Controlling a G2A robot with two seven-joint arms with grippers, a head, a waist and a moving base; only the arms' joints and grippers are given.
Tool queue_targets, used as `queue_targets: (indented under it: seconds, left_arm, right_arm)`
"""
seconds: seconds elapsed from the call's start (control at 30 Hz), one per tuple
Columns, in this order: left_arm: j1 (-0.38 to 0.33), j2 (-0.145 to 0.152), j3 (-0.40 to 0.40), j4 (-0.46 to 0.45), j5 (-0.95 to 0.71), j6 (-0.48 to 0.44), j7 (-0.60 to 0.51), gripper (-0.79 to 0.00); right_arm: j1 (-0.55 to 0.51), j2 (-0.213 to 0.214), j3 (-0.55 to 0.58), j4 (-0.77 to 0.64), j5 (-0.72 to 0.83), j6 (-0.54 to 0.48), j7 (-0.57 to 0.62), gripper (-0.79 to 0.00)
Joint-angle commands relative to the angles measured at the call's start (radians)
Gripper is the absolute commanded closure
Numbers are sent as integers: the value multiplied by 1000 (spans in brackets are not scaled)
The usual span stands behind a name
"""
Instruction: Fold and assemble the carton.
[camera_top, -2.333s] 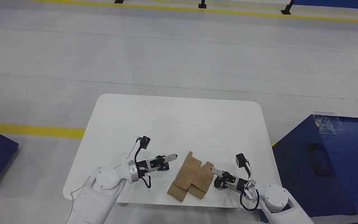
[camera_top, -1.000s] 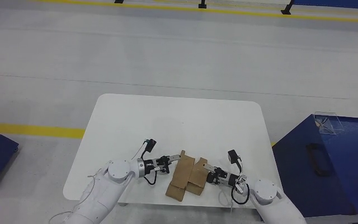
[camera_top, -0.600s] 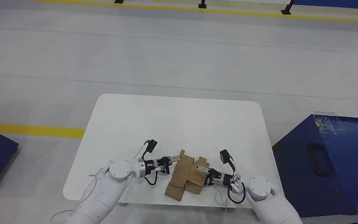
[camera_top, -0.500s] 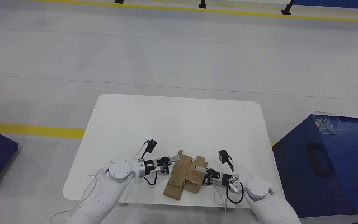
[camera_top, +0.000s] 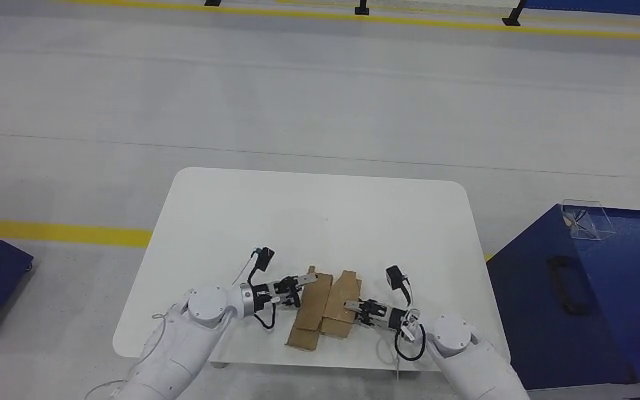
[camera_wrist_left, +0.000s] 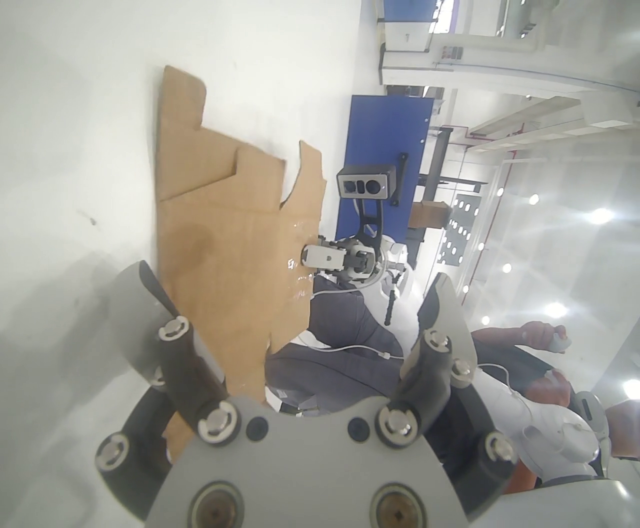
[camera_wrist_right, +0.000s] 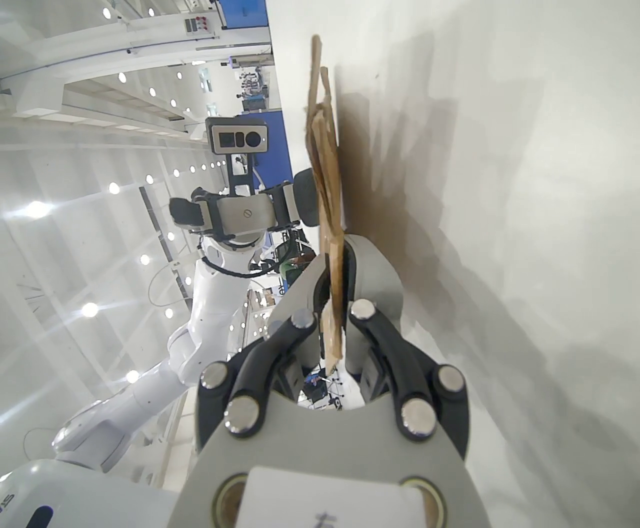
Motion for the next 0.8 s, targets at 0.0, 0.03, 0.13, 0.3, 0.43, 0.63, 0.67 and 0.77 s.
queue_targets:
  seconds: [0.0,0.03,0.13,0.3,0.43,0.63,0.67,0.77]
  left_arm:
    - [18,8,-51,-10,-59,-46,51,-785]
    - [29,13,-79,-16,-78,-68,88,-785]
    - [83,28,-154,-66,-121,-152,174,-785]
    - [166,42,-195,-152,-103,-167,224,-785]
    - [199,45,-199,-194,-38,-122,311,-785]
    - [202,45,-199,-197,-36,-118,317,-785]
    - [202,45,-199,-197,-36,-118,317,-785]
    - [202,45,-199,-197,-36,-118,317,-785]
  right_arm:
    - [-7,5,22,-24,11,-58,7,0]
    - [-16,10,39,-48,18,-84,17,0]
    - [-67,31,112,-185,71,-141,68,0]
    - [-209,71,271,-566,211,-113,181,0]
    - [-307,86,358,-871,230,-76,156,0]
    - [-375,87,385,-1165,132,-43,44,0]
    - [-379,87,383,-1195,109,-38,30,0]
    - [-379,85,387,-1248,42,-16,-22,0]
